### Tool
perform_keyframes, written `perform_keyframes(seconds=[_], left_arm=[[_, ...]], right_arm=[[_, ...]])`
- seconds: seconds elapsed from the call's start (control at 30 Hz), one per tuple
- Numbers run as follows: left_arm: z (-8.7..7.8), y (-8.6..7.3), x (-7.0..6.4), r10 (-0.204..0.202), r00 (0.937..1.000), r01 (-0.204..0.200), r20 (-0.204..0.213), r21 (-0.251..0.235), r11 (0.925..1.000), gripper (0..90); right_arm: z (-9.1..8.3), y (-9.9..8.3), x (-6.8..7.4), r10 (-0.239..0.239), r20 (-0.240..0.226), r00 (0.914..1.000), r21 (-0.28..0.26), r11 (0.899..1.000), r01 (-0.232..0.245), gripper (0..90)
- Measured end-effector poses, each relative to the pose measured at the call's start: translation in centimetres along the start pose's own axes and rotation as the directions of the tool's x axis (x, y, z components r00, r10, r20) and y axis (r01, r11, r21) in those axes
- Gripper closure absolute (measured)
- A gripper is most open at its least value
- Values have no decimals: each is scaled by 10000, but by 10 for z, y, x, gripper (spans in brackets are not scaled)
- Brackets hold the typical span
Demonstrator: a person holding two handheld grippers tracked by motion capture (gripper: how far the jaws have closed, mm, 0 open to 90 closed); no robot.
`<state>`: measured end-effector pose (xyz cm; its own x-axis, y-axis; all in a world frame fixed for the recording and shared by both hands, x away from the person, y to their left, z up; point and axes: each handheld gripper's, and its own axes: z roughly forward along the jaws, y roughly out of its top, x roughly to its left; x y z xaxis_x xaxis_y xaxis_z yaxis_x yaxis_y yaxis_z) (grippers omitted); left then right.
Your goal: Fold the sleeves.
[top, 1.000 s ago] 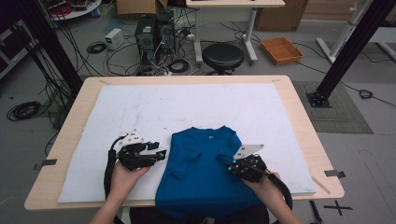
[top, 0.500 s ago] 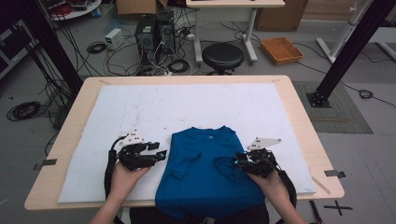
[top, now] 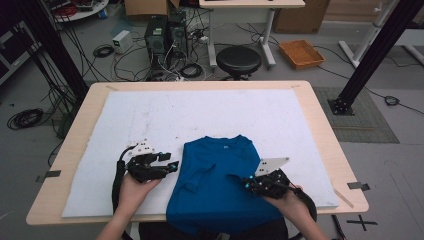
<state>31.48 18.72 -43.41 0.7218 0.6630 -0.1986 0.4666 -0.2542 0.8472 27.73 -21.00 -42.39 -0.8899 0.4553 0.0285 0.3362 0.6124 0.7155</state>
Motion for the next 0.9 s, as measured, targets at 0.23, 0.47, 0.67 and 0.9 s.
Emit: perform_keyframes(seconds=[0.23,0.47,0.67,0.9], left_arm=[[0,3,-5,144,9999,-144,73,-64,9999,482],[14,8,-40,914,9927,-964,787,630,9933,489],[19,-1,-76,1804,9814,-1867,657,1091,9763,538],[36,-8,-88,2359,9717,-2330,91,1975,9522,637]], right_arm=[[-11,1,-9,528,688,9962,-869,9951,-468,661],[-10,15,-24,1011,1428,9846,-1362,9873,-817,637],[-1,25,-29,1172,1577,9805,-1452,9849,-944,636],[1,21,-30,1237,1528,9805,-1452,9842,-1016,637]])
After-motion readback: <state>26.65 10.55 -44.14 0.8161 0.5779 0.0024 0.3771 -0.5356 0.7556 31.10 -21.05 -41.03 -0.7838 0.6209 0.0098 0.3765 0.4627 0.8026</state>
